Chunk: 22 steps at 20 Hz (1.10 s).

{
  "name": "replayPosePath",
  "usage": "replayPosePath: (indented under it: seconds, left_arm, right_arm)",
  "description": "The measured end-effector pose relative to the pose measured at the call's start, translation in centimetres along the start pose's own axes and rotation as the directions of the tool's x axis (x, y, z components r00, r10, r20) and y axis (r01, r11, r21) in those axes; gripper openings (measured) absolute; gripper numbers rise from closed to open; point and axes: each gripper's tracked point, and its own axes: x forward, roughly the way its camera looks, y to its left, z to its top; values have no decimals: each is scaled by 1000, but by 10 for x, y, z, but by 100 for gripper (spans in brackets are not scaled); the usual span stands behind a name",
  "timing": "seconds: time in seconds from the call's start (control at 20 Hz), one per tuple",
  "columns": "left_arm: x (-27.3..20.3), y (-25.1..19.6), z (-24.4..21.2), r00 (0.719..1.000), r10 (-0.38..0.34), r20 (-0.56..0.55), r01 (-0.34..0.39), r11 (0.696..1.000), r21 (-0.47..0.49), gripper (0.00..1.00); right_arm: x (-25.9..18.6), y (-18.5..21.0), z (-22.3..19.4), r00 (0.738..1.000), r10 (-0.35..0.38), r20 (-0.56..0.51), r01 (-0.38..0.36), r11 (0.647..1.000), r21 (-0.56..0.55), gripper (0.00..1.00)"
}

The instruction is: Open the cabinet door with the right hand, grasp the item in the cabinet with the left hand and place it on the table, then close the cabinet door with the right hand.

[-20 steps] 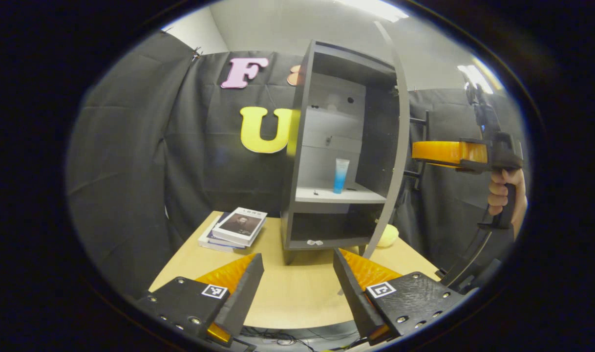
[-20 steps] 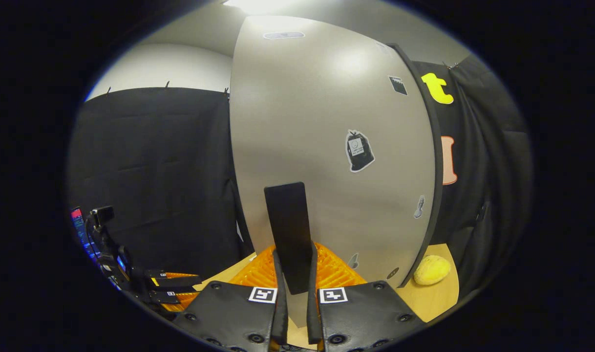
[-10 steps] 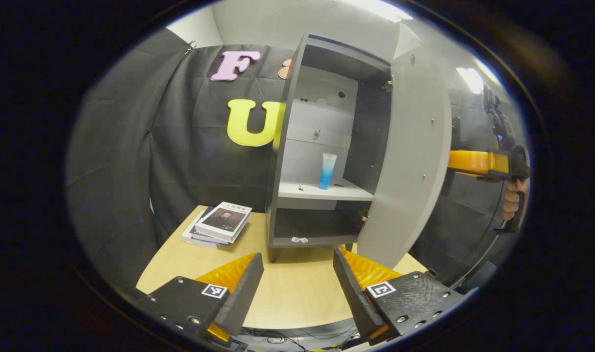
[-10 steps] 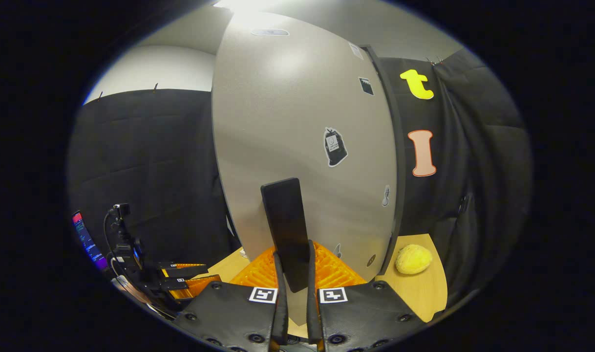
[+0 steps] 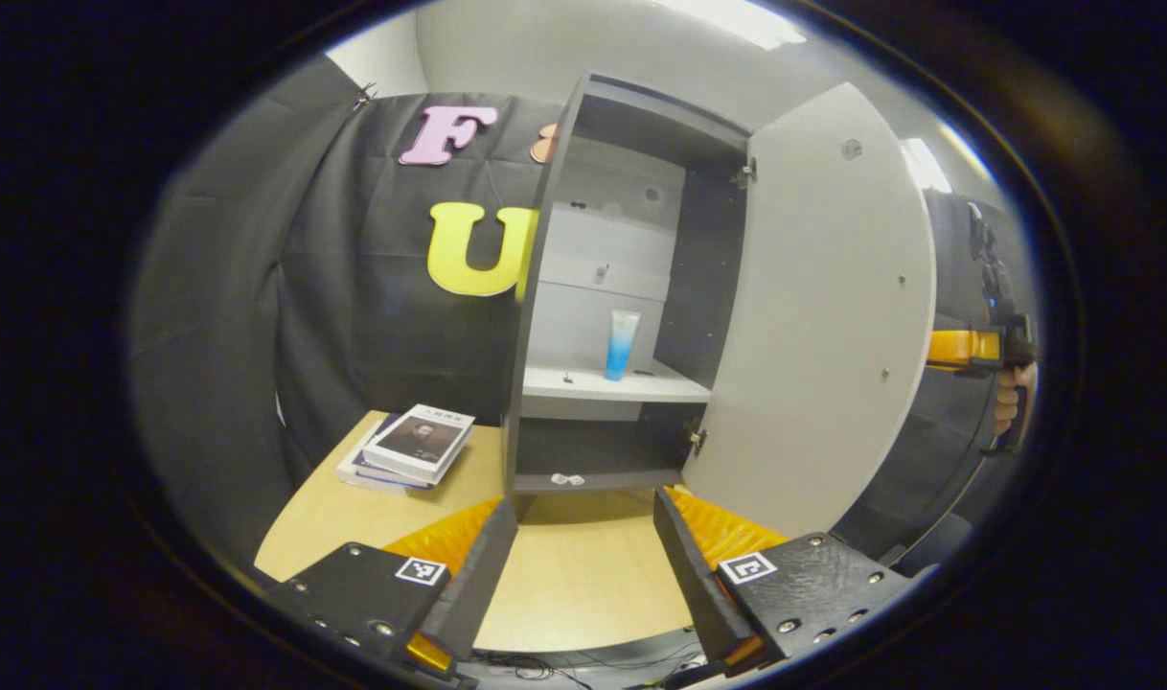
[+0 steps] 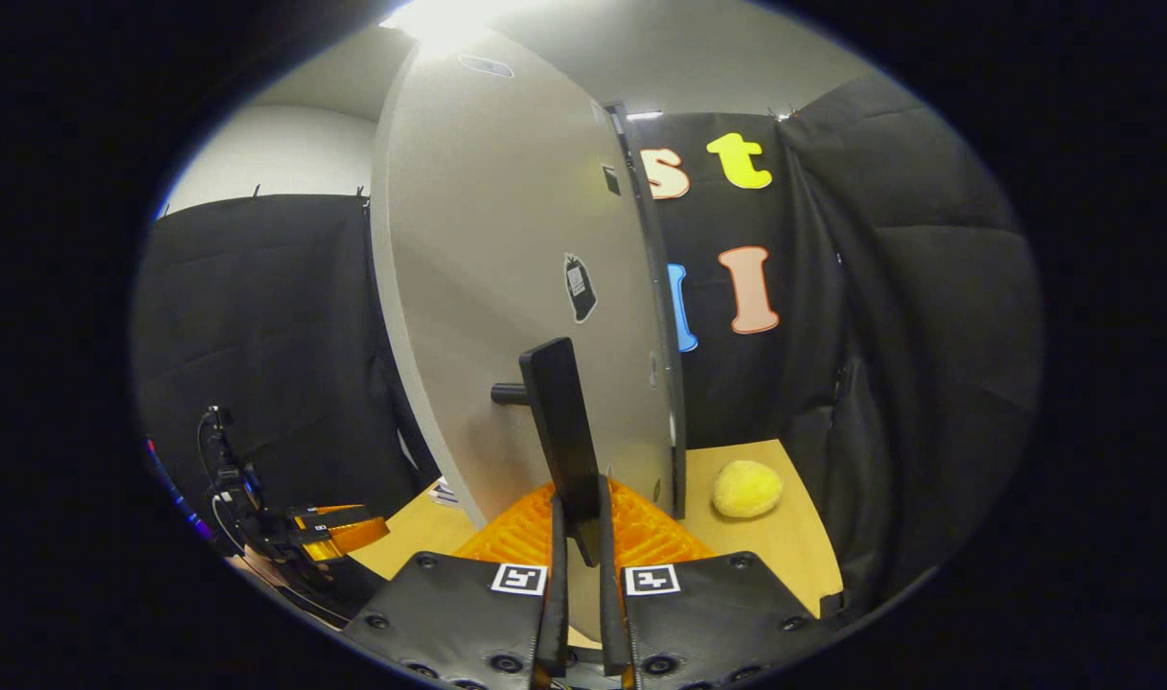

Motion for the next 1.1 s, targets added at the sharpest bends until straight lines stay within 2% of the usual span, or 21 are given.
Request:
replayPosePath:
  seconds: [0.1, 0.3, 0.35, 0.4, 0.5, 0.6, 0.7, 0.75, 0.8, 0.85, 0.9, 1.05, 1.1]
  left_arm:
    - [4, -6, -1, 1000, -22, -7, 22, 1000, 6, 88]
    - [12, -11, -1, 999, -49, -8, 49, 998, 25, 88]
    - [13, -11, 1, 999, -53, -7, 53, 998, 24, 88]
    - [16, -9, 2, 998, -55, -6, 55, 998, 22, 87]
    - [18, -7, 4, 998, -56, -5, 57, 998, 23, 87]
    - [14, 0, 6, 999, -52, -2, 52, 998, 27, 87]
    - [17, 11, 8, 999, -54, -4, 54, 998, 20, 88]
    - [21, 14, 5, 998, -55, -7, 55, 998, 15, 88]
    - [24, 17, 5, 998, -56, -12, 56, 998, 12, 88]
    - [28, 20, 6, 998, -55, -11, 55, 998, 13, 88]
    - [32, 24, 7, 998, -55, -10, 55, 998, 16, 87]
    - [52, 26, 15, 998, -67, -6, 67, 997, 27, 87]
    - [59, 25, 19, 998, -70, -9, 70, 997, 32, 87]
  right_arm:
    - [-1, -15, 3, 998, -53, 22, 53, 999, 8, 10]
    - [-8, -47, 7, 983, -173, 60, 171, 984, 43, 9]
    - [-6, -44, 5, 986, -155, 62, 150, 985, 80, 4]
    - [-4, -37, 5, 989, -131, 64, 122, 985, 122, 4]
    - [-7, -24, 6, 992, -107, 72, 93, 981, 169, 10]
    - [-9, -33, 2, 989, -133, 63, 121, 978, 168, 7]
    - [-18, -36, -2, 988, -148, 50, 138, 977, 162, 10]
    - [-26, -40, -5, 984, -172, 43, 163, 973, 161, 7]
    - [-32, -49, -5, 979, -199, 38, 191, 969, 158, 10]
    - [-36, -59, -4, 972, -232, 37, 224, 962, 158, 3]
    - [-42, -65, -1, 965, -261, 36, 252, 953, 168, 4]
    - [-57, -86, 7, 937, -346, 53, 327, 920, 217, 4]
    - [-61, -95, 9, 927, -372, 52, 350, 906, 236, 0]
